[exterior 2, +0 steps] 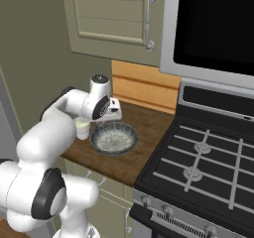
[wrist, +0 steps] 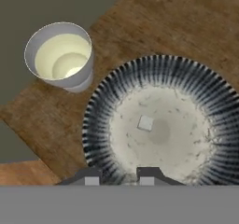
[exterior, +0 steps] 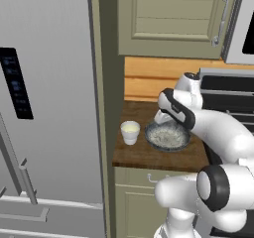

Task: Grab a lemon wedge from the fridge and one ice cube from the ice bowl, and put them in the glass of lemonade.

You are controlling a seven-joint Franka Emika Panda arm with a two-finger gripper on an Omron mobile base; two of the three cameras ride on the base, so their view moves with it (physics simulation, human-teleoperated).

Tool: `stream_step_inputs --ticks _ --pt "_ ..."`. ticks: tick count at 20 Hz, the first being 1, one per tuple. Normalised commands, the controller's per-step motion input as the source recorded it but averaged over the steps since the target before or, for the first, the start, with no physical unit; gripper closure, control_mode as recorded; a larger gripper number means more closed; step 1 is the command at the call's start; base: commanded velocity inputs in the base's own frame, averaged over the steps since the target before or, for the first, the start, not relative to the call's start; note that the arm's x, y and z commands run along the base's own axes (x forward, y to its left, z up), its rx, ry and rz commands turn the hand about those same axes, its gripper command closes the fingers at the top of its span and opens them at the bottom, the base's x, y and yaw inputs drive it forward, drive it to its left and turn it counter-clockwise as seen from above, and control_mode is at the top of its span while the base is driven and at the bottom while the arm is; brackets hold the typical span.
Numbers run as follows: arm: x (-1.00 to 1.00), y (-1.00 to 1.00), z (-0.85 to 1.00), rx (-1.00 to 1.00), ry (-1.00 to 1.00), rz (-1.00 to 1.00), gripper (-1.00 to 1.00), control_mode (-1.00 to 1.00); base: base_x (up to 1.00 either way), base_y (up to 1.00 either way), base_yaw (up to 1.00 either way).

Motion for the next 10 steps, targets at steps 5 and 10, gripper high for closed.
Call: stream_step_inputs --ticks 5,10 --pt "-0.19 0.24 0.13 -0.01 0.0 0.3 1.0 -1.0 0.0 0.0 0.0" --pt "-0.02 0.32 0.01 0.0 -0.06 0.3 1.0 -1.0 0.0 0.0 0.0"
